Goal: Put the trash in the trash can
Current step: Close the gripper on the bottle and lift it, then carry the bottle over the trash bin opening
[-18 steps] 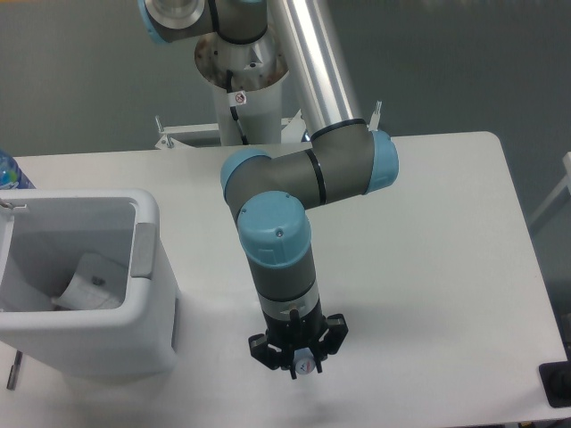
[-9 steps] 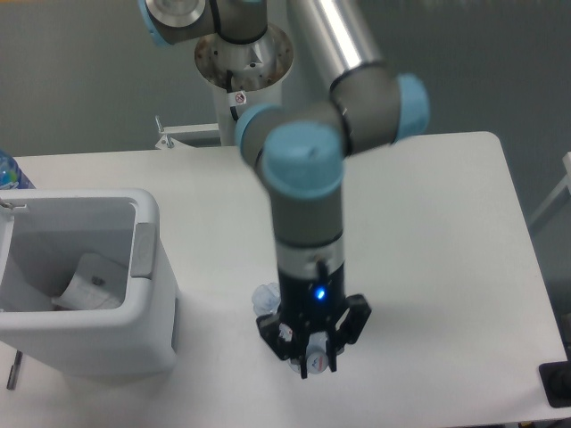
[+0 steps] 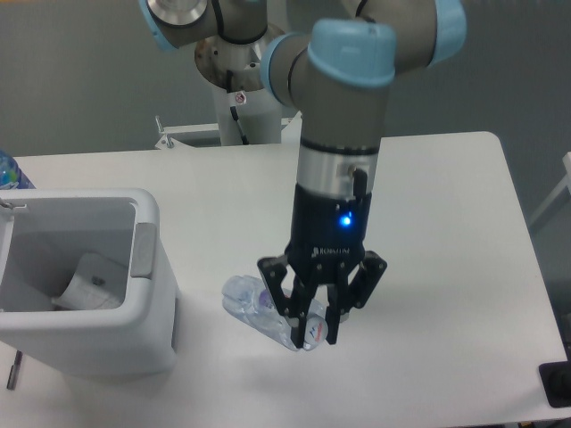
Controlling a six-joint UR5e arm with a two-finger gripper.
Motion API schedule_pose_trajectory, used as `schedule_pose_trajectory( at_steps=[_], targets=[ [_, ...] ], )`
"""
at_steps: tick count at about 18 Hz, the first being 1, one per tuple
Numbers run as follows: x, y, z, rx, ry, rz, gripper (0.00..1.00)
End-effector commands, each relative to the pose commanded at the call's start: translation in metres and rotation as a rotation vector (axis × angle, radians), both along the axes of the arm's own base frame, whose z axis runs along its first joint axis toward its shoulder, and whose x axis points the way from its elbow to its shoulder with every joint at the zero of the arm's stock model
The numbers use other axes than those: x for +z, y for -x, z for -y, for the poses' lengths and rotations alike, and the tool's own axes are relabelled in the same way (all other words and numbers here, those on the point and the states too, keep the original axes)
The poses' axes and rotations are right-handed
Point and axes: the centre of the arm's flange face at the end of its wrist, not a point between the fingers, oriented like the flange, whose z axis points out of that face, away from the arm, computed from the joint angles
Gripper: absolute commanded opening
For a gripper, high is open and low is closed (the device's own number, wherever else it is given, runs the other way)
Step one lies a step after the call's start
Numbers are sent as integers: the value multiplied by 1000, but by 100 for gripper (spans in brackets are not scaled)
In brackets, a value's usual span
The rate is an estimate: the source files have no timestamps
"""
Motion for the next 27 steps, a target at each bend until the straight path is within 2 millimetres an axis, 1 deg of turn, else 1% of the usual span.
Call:
schedule_pose_trajectory(
  at_steps=[3,4,6,7,10,13,14,17,20,21,23,24,25,27],
  targets=[
    [10,-7,2,-6,-14,-11,15],
    [25,-15,9,-3,-28,-24,15],
    [35,-26,13,-1,-40,-23,15],
    [39,-30,14,-1,-45,-25,15],
    [43,-35,13,-7,-50,-28,15],
    [57,-45,17,-31,-83,-26,15],
    [65,-50,20,-38,-95,-32,15],
    [77,-62,25,-29,-112,-23,15],
    [79,-83,14,-69,-118,-20,15],
    [82,-95,11,-86,-122,-23,16],
    [80,-112,3,-117,-119,-19,17],
    [82,-115,3,-121,-122,-21,17],
    [82,-135,-5,-162,-127,-16,19],
    [75,-150,-13,-191,-117,-7,19]
  ],
)
